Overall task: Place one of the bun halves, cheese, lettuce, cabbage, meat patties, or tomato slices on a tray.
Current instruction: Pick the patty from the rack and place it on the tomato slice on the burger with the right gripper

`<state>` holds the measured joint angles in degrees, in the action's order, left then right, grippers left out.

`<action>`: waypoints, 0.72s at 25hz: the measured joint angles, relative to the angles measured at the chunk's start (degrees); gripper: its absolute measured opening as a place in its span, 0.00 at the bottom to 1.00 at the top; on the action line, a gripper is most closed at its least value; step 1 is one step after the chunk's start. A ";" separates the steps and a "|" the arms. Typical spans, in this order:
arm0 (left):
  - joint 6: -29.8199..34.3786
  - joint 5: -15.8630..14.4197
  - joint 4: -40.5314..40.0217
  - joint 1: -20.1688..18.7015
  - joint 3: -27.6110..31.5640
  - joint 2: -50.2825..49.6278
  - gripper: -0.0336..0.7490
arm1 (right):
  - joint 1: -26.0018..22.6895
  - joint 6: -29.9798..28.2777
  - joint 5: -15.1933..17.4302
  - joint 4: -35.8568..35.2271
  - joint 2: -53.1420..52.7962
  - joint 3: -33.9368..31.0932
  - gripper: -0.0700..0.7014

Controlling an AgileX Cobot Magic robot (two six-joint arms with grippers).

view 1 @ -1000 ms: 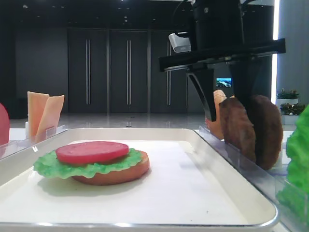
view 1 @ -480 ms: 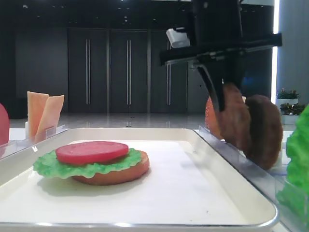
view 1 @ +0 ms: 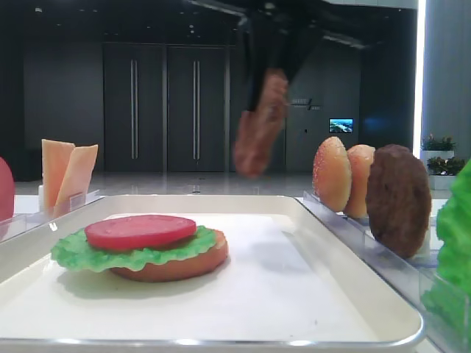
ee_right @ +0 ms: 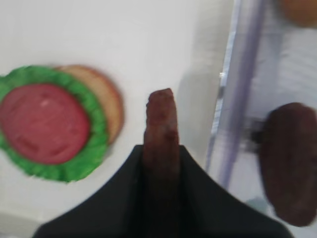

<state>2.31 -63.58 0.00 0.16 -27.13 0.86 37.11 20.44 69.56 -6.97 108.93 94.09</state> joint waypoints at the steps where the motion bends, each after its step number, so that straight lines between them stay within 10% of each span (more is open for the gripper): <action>1: 0.00 0.00 0.00 0.00 0.00 0.00 0.03 | 0.00 -3.21 -1.48 -4.45 0.00 -0.19 0.22; 5: 0.00 0.00 0.00 0.00 0.00 0.00 0.03 | 0.00 -23.19 -12.99 -29.30 0.00 -3.16 0.22; 9: 0.00 0.00 0.00 0.00 0.00 0.00 0.03 | 0.00 -40.57 -17.73 -47.94 0.00 -7.25 0.22; 18: 0.00 0.00 0.00 0.00 0.00 0.00 0.03 | 0.00 -48.07 -26.27 -50.68 0.08 -17.06 0.22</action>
<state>2.31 -63.58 0.00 0.16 -27.13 0.86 37.11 -27.63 43.29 -57.65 109.02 77.03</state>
